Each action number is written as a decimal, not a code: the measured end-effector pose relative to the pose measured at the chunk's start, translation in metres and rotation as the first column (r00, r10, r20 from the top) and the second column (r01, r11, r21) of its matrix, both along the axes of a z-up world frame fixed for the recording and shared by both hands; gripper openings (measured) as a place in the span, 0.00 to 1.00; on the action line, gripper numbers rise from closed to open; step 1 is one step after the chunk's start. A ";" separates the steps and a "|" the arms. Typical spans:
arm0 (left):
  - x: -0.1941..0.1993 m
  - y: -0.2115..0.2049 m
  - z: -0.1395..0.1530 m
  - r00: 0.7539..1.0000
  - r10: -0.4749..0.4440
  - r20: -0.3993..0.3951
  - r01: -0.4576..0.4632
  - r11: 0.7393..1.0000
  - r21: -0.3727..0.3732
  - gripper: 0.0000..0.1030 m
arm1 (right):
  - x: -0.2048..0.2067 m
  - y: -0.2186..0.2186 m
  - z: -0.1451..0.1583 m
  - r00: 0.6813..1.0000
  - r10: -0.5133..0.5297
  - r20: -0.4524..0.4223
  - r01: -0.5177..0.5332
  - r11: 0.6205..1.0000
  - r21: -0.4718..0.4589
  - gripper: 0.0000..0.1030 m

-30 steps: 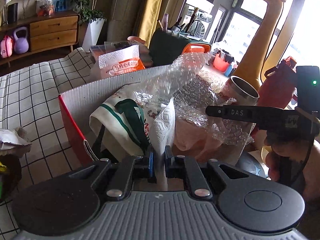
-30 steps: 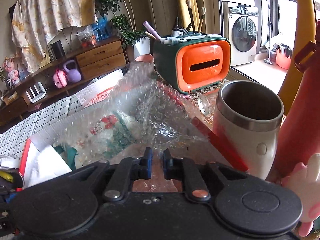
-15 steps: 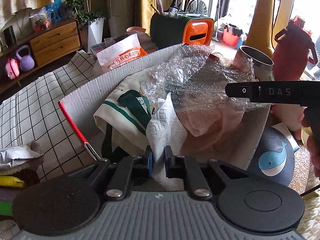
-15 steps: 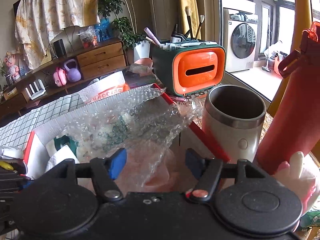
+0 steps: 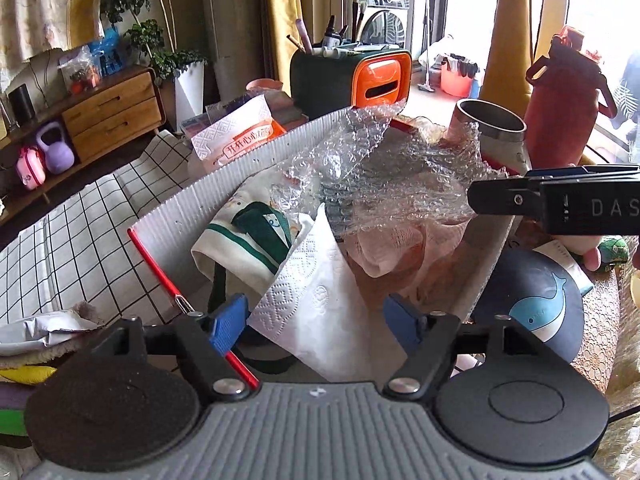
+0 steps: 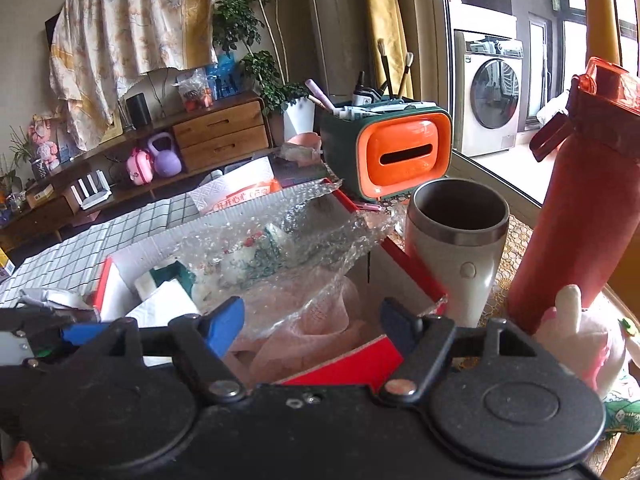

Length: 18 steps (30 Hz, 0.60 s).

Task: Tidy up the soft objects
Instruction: 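Carry the tissue and bubble wrap into the red box and release both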

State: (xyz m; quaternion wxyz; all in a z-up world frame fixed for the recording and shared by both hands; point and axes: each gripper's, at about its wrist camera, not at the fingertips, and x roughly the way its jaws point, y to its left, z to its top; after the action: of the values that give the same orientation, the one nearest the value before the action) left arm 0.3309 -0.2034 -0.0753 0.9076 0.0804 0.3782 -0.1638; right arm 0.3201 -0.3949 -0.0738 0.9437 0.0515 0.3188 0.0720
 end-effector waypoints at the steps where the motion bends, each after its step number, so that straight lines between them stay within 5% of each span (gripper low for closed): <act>1: -0.001 0.001 0.002 1.000 -0.001 -0.001 0.001 1.000 -0.006 0.73 | -0.003 0.000 0.001 1.000 0.005 0.003 -0.005 1.000 0.004 0.74; 13: -0.044 0.025 0.029 0.999 0.015 0.043 -0.012 0.999 -0.053 0.73 | -0.051 0.010 0.025 0.994 0.072 0.080 -0.076 0.995 0.058 0.88; 18: -0.068 0.041 0.042 0.997 0.035 0.062 -0.030 0.995 -0.093 0.80 | -0.075 0.025 0.036 0.984 0.110 0.143 -0.112 0.994 0.006 0.95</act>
State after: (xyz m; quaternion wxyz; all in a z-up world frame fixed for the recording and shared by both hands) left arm 0.2632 -0.1621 -0.0332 0.9243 0.0377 0.3427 -0.1636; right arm 0.2448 -0.3694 -0.0382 0.9582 0.0350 0.2523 0.1302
